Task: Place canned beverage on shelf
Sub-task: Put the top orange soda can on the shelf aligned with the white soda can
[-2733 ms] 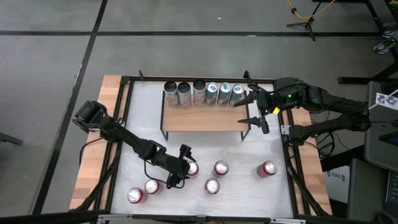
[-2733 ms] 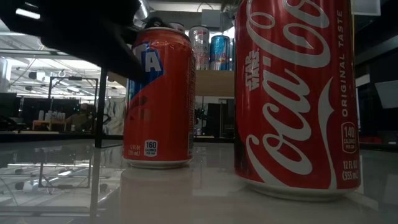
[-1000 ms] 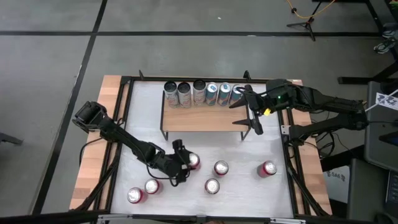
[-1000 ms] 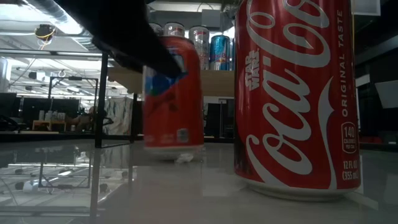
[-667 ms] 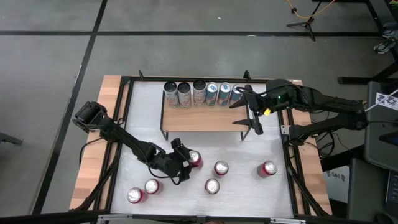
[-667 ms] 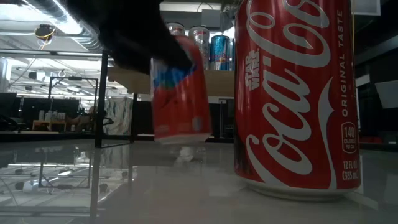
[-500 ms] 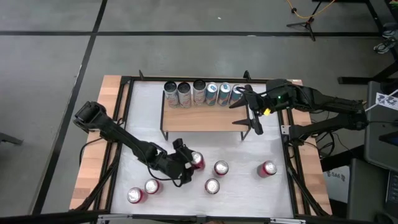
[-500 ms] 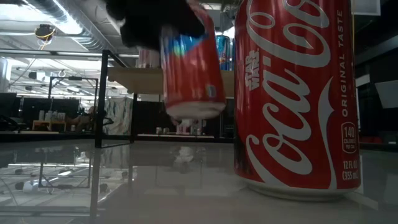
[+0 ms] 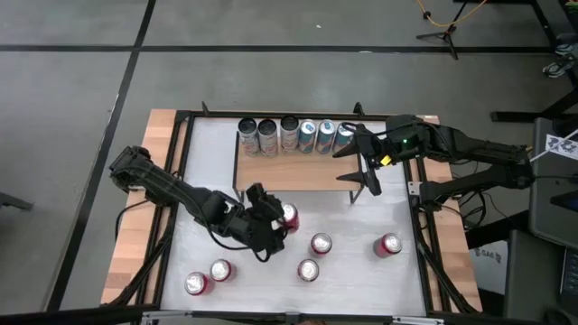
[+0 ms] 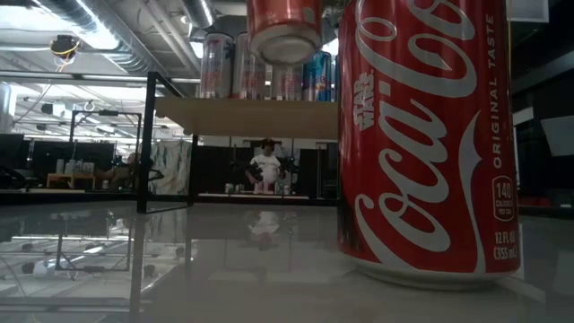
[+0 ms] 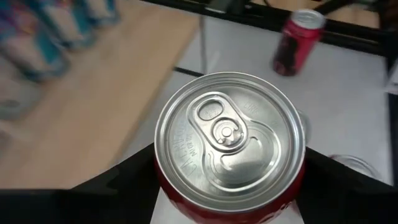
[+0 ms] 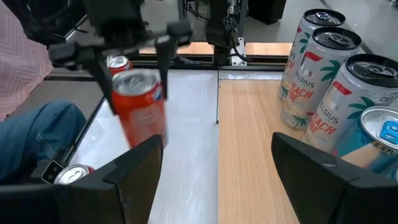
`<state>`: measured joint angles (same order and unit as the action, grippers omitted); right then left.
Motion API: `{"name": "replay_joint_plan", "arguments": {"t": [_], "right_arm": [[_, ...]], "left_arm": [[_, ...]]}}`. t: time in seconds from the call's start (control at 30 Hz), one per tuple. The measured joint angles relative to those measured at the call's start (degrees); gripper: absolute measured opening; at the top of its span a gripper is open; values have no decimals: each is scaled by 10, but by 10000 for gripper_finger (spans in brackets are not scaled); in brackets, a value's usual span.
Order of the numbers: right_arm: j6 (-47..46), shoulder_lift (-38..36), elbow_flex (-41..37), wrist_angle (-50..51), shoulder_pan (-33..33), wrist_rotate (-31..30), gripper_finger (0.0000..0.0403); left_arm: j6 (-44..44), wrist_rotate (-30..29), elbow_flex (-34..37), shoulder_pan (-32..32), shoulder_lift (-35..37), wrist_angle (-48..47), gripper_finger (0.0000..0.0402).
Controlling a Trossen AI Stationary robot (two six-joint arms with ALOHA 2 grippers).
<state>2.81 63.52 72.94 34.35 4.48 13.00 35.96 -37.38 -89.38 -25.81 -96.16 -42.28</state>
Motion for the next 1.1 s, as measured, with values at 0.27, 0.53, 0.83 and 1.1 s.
{"name": "replay_joint_plan", "arguments": {"t": [0.27,0.53,0.83,1.1], "right_arm": [[0,21,0,-5,0,0,292],[0,55,0,-4,0,9,292],[0,66,0,-52,0,16,292],[0,66,0,-91,0,16,292]], "left_arm": [[40,-70,-104,16,9,-212,283],[146,-100,-112,20,65,-359,284],[227,-148,-46,47,128,-397,285],[240,-136,44,83,127,-325,285]]}}
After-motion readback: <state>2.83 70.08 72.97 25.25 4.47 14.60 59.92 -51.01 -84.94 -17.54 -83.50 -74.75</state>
